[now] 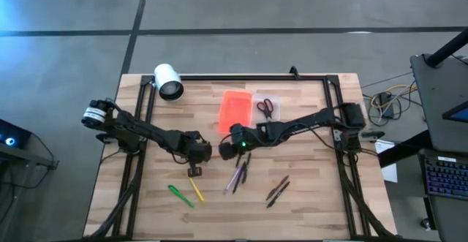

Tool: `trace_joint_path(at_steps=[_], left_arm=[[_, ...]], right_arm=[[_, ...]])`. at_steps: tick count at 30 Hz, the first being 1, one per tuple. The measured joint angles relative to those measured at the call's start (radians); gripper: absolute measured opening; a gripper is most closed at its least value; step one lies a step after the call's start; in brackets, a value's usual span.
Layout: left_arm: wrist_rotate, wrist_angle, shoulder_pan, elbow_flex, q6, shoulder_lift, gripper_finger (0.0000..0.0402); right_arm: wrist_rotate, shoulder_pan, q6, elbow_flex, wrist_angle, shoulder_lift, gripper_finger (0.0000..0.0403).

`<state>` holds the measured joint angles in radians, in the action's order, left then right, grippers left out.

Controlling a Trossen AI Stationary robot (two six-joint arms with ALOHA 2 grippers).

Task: Pick & place school supplies into a supply box
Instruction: Put the orange pencil into the orange supply box

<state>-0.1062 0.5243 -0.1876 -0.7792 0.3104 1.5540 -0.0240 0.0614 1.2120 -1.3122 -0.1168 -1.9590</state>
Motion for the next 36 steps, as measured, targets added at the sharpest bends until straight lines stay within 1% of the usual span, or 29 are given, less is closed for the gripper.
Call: trace_joint_path(at_steps=[6, 8, 10, 13, 19, 22, 26, 30, 32, 36], left_arm=[[-0.018, -0.001, -0.001, 0.002, 0.005, -0.012, 0.0000], [-0.020, -0.001, 0.000, 0.002, 0.006, -0.012, 0.0000], [-0.022, -0.002, -0.001, 0.003, 0.009, -0.012, 0.0000], [-0.023, -0.005, -0.001, 0.003, 0.012, -0.013, 0.0000], [-0.025, -0.014, -0.001, 0.003, 0.008, -0.013, 0.0000], [-0.025, -0.020, -0.001, 0.003, 0.000, -0.013, 0.0000], [-0.026, -0.048, -0.001, 0.003, -0.002, -0.013, 0.0000], [-0.025, -0.071, -0.001, 0.004, -0.002, -0.013, 0.0000], [-0.025, -0.065, -0.001, 0.004, 0.001, -0.013, 0.0000], [-0.025, -0.064, -0.001, 0.004, 0.006, -0.016, 0.0000]], right_arm=[[-0.028, -0.011, 0.001, -0.091, -0.077, -0.131, 0.0165], [-0.058, -0.010, 0.000, -0.104, -0.128, -0.157, 0.0160], [-0.067, -0.003, 0.000, -0.108, -0.151, -0.170, 0.0154], [-0.066, 0.007, 0.003, -0.104, -0.153, -0.163, 0.0142], [-0.052, 0.006, 0.012, -0.102, -0.140, -0.110, 0.0116], [-0.031, -0.001, 0.032, -0.100, -0.138, -0.102, 0.0091], [-0.032, -0.013, 0.042, -0.093, -0.122, -0.119, 0.0049], [-0.034, -0.013, 0.040, -0.092, -0.107, -0.126, 0.0019], [-0.038, -0.014, 0.038, -0.092, -0.108, -0.126, 0.0011], [-0.052, -0.027, 0.043, -0.085, -0.099, -0.127, 0.0009]])
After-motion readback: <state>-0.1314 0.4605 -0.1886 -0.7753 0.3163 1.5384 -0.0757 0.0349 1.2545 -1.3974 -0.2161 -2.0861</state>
